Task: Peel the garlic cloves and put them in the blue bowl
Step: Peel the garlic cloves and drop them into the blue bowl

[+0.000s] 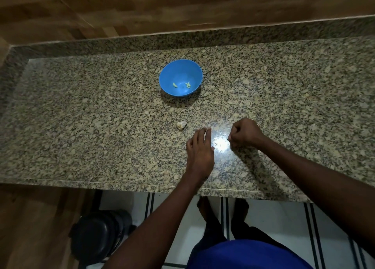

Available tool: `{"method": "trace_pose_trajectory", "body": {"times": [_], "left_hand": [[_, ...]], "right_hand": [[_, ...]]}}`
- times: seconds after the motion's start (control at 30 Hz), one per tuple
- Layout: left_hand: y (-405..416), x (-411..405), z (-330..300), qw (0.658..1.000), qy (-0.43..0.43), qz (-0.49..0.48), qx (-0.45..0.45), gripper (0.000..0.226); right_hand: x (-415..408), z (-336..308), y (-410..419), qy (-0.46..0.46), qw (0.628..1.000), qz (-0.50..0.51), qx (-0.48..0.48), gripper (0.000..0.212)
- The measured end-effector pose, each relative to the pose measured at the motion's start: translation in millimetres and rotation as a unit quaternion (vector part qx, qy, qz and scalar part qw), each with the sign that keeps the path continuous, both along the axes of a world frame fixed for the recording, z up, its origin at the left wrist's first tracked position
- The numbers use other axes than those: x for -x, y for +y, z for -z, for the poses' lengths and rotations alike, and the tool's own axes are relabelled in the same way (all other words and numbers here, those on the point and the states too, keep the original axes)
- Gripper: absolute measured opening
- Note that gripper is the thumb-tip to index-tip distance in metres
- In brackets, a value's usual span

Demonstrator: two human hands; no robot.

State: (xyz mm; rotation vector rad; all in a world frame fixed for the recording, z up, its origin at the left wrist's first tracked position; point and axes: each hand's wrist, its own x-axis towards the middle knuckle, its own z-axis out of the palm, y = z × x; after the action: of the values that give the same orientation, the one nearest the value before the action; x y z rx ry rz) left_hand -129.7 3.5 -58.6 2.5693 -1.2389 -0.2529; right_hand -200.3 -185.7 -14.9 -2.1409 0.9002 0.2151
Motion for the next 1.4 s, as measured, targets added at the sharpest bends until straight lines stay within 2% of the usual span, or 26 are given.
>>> {"method": "trace_pose_trajectory", "body": {"times": [0.1,0.27,0.43,0.53,0.7,0.8,0.83,0.9,0.97,1.03,1.07,1.23,1.33,1.4], "left_hand": [[0,0,-1,1.000,0.001,0.002,0.002,0.063],[0,0,1,1.000,0.007,-0.001,0.005,0.065],[-1,-2,3,1.000,0.006,0.002,0.009,0.065],[0,-2,2,1.000,0.011,0.002,0.013,0.066],[1,-4,-1,1.000,0.017,0.013,0.011,0.066],[-3,-2,-6,0.999,0.030,-0.003,0.023,0.064],[-5,-1,-7,0.999,0.037,-0.017,0.032,0.061],[-9,-3,-11,0.994,0.062,-0.045,0.079,0.049],[-16,-3,-19,0.966,0.176,-0.090,0.163,0.027],[-25,0,-38,0.893,0.367,-0.148,0.213,0.013],[-29,0,-46,0.864,0.425,-0.163,0.215,0.009],[-40,-5,-60,0.802,0.544,-0.166,0.185,0.009],[-43,-11,-62,0.763,0.600,-0.150,0.188,0.013],[-44,-13,-66,0.755,0.612,-0.136,0.190,0.016]], "right_hand": [[1,2,2,-0.018,0.999,-0.021,0.020,0.019],[1,3,21,-0.036,0.987,-0.068,0.139,0.039],[7,5,33,-0.040,0.955,-0.145,0.254,0.028],[11,7,42,-0.034,0.926,-0.210,0.312,0.011],[14,20,50,-0.004,0.901,-0.222,0.372,0.019],[14,17,45,-0.025,0.915,-0.199,0.350,0.013],[16,15,41,-0.033,0.936,-0.153,0.316,0.009],[19,8,34,-0.062,0.980,-0.029,0.187,0.007],[24,-2,30,-0.098,0.990,0.090,0.036,0.010],[29,-11,32,-0.125,0.980,0.144,-0.058,0.007],[31,-15,34,-0.134,0.976,0.152,-0.081,0.005],[39,-11,28,-0.126,0.983,0.130,-0.003,0.009],[40,-19,19,-0.098,0.995,0.017,0.015,0.013],[40,-26,12,-0.077,0.995,-0.068,0.007,0.022]]}}
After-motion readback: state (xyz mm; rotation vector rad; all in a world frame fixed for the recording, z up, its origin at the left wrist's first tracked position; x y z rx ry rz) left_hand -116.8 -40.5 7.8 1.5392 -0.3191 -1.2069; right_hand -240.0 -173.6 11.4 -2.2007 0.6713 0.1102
